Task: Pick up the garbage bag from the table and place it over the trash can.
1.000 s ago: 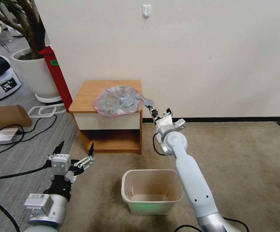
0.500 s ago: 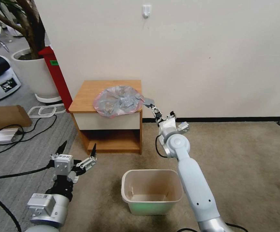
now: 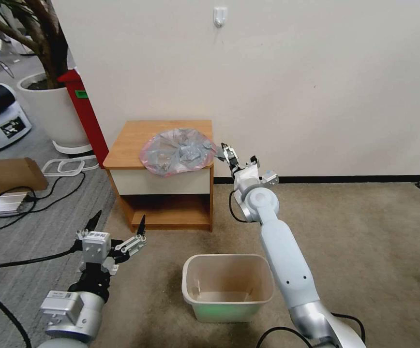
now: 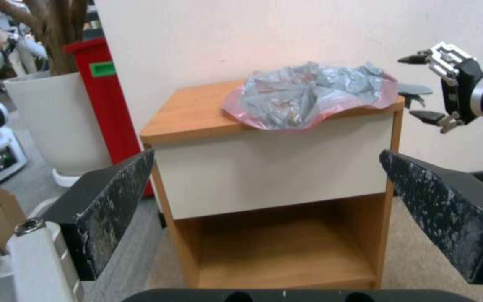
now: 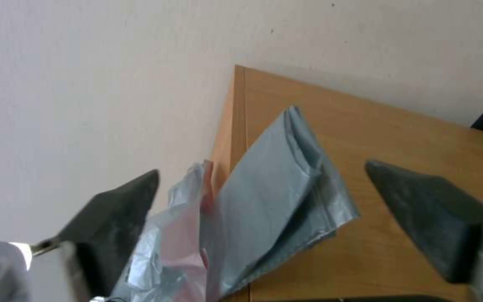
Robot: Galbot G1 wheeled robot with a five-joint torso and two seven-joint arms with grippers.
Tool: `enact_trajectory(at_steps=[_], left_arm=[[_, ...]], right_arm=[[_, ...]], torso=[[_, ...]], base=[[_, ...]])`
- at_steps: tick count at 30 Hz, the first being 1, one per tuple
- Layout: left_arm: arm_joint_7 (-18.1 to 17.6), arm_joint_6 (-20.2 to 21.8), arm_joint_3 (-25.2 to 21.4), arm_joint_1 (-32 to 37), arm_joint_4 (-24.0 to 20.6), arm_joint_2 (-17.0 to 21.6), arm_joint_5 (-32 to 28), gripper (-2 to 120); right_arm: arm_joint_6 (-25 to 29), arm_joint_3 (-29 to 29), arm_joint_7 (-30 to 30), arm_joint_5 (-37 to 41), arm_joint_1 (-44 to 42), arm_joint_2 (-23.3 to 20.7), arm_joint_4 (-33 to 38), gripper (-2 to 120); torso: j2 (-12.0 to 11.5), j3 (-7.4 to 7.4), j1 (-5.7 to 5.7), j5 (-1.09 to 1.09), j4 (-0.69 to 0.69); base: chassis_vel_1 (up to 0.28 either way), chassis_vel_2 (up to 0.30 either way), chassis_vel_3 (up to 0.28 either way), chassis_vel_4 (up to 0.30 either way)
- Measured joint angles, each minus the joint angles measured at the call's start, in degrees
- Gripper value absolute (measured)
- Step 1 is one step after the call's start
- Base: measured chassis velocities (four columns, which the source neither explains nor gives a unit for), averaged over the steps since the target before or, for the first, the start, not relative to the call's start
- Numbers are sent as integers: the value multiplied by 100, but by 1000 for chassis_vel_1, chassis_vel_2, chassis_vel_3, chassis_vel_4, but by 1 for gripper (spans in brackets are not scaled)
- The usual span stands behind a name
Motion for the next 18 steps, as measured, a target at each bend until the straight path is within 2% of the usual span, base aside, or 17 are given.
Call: enact_trajectory(at_steps=[3, 4, 6, 8, 9, 11, 15, 16, 18], left_arm=[[0, -2, 7, -5, 0, -5, -1, 100], [0, -2, 7, -5, 0, -5, -1, 100], [0, -13, 23, -13, 11, -13, 1, 100], [0, -14, 23, -13, 15, -13, 2, 100], [0, -20, 17, -16, 23, -14, 3, 100], [0, -22, 11, -17, 26, -14, 3, 100], [0, -32, -8, -20, 29, -13, 8, 100], [0, -32, -8, -20, 29, -13, 8, 100], [0, -38, -8, -25, 29, -21, 21, 100]], right_arm=[[0, 3, -28, 8, 18, 0, -27, 78], [0, 3, -28, 8, 18, 0, -27, 78], [1, 9, -39, 10, 18, -2, -34, 66], [2, 10, -39, 11, 18, -2, -36, 64], [3, 10, -40, 12, 18, -2, -42, 58], [3, 10, -41, 12, 18, -3, -43, 54], [22, -29, -41, -12, 20, -6, -52, 34], [22, -29, -41, -12, 20, -6, -52, 34], [35, -43, -42, -24, 25, -10, -52, 26]], torso=[[0, 0, 0, 0, 0], [0, 0, 0, 0, 0], [0, 0, 0, 0, 0], [0, 0, 0, 0, 0], [0, 0, 0, 0, 0], [0, 0, 0, 0, 0], [0, 0, 0, 0, -1], [0, 0, 0, 0, -1], [0, 0, 0, 0, 0]], base=[[0, 0, 0, 0], [0, 0, 0, 0], [0, 0, 0, 0], [0, 0, 0, 0], [0, 0, 0, 0], [0, 0, 0, 0], [0, 0, 0, 0], [0, 0, 0, 0], [0, 0, 0, 0]])
